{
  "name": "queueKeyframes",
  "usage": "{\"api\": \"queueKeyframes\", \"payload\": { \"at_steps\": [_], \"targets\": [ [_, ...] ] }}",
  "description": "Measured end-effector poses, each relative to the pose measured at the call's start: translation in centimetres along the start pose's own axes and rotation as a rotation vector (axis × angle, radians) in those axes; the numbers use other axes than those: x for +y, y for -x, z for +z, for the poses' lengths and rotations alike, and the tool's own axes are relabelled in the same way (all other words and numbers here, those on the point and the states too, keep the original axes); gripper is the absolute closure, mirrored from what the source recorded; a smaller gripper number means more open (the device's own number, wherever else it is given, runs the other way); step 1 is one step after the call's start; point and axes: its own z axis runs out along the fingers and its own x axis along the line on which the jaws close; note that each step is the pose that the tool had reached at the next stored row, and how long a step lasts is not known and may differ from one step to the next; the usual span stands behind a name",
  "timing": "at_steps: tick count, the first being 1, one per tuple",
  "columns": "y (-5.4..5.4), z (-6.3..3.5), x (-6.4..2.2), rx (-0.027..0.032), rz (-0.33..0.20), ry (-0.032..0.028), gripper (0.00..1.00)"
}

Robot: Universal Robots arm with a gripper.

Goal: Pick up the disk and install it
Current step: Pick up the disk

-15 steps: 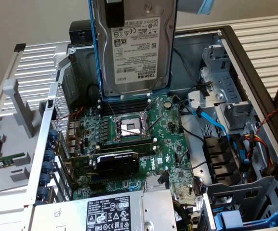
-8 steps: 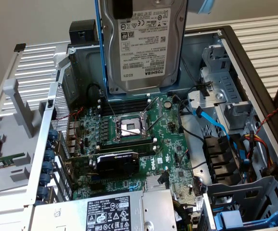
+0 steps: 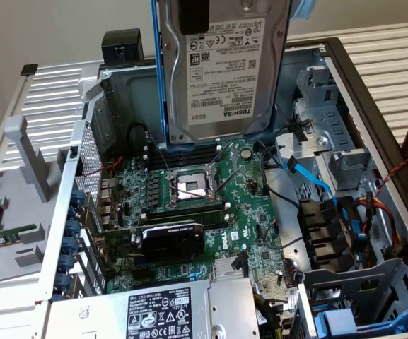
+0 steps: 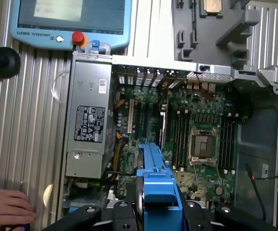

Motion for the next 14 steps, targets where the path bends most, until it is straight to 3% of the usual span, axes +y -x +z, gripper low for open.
{"api": "queueKeyframes", "payload": {
  "at_steps": [7, 14],
  "targets": [
    [-0.8, -0.18, -2.14, -0.0031, 0.000, 0.0069, 0.63],
    [-1.6, -0.47, -4.90, -0.0033, 0.000, 0.0075, 0.63]
  ]
}}
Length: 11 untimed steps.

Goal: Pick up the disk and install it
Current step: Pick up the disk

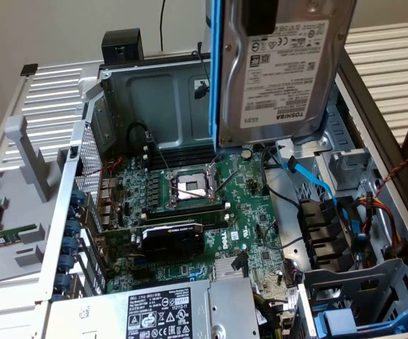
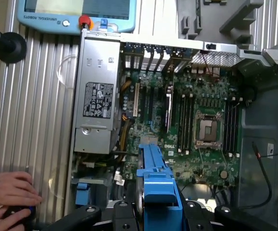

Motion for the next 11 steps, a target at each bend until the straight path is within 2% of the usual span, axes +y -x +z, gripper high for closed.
{"api": "queueKeyframes", "payload": {
  "at_steps": [3, 11],
  "targets": [
    [-0.4, -0.23, -0.64, 0.0000, 0.000, 0.0001, 0.63],
    [-2.1, -0.90, -1.29, -0.0004, 0.000, 0.0000, 0.63]
  ]
}}
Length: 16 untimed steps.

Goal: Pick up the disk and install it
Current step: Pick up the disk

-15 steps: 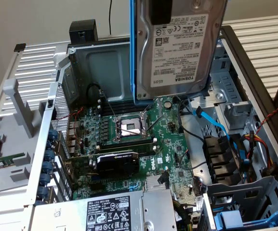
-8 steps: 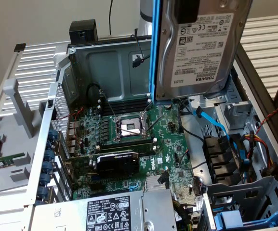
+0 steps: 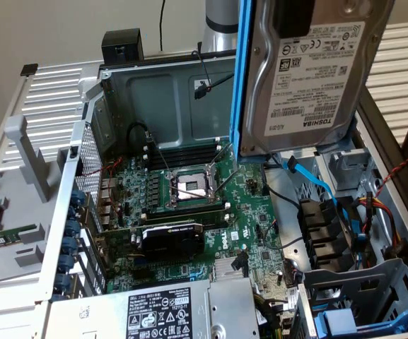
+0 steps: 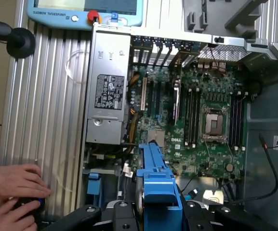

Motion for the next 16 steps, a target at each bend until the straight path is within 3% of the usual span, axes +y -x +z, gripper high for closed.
{"api": "queueKeyframes", "payload": {
  "at_steps": [16],
  "targets": [
    [-3.2, -0.78, -1.80, -0.0034, 0.000, -0.0002, 0.63]
  ]
}}
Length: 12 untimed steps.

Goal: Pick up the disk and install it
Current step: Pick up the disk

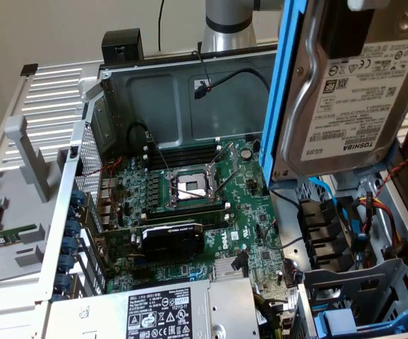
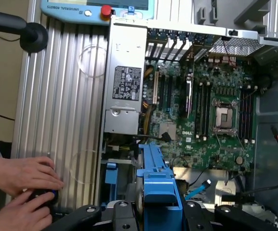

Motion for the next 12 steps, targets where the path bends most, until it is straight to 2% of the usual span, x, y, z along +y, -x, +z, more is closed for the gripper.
{"api": "queueKeyframes", "payload": {
  "at_steps": [12],
  "targets": [
    [-2.1, -0.02, -1.63, -0.0015, 0.001, -0.0002, 0.63]
  ]
}}
